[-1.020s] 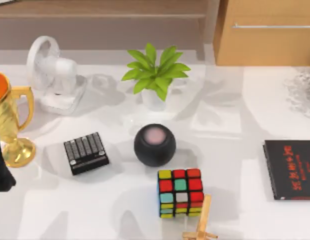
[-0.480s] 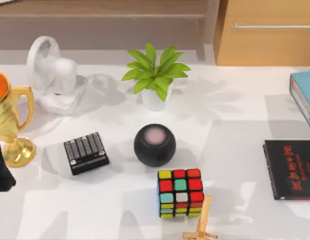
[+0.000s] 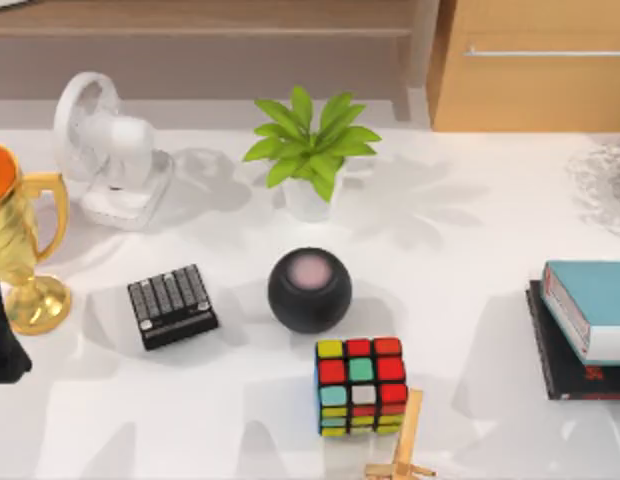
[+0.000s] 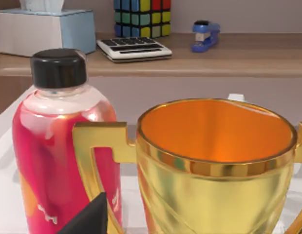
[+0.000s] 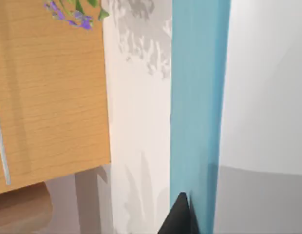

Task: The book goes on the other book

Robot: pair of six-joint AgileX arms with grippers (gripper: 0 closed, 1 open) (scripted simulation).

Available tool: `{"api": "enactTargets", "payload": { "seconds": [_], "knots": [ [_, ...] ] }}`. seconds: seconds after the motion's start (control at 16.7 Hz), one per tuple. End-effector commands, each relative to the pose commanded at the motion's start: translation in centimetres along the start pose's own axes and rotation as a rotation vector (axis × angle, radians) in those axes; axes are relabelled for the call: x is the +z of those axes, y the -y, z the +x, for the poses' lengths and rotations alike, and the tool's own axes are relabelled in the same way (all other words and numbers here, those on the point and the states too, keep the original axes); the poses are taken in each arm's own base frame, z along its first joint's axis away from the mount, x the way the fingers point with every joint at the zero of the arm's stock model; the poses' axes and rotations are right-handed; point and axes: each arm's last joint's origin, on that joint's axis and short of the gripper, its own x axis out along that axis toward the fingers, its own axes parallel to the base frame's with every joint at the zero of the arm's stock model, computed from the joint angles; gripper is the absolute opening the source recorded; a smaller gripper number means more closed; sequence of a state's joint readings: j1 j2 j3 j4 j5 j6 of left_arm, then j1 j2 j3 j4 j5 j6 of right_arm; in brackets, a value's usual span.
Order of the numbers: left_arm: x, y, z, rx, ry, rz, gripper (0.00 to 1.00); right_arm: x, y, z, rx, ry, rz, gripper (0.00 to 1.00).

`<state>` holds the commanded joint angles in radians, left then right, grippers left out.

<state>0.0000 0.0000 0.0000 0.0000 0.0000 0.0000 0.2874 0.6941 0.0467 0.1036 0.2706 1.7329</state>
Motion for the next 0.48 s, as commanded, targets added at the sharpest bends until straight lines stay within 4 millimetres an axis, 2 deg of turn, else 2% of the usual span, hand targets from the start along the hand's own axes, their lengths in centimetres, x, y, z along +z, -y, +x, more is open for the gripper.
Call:
{"api": "enactTargets", "payload": {
  "seconds": [0.48],
  "knots": [
    [0.0,0.0,0.0,0.0,0.0,0.0,1.0,0.0,-0.08,0.28,0.0,0.0,0.002,0.0]
  ]
}}
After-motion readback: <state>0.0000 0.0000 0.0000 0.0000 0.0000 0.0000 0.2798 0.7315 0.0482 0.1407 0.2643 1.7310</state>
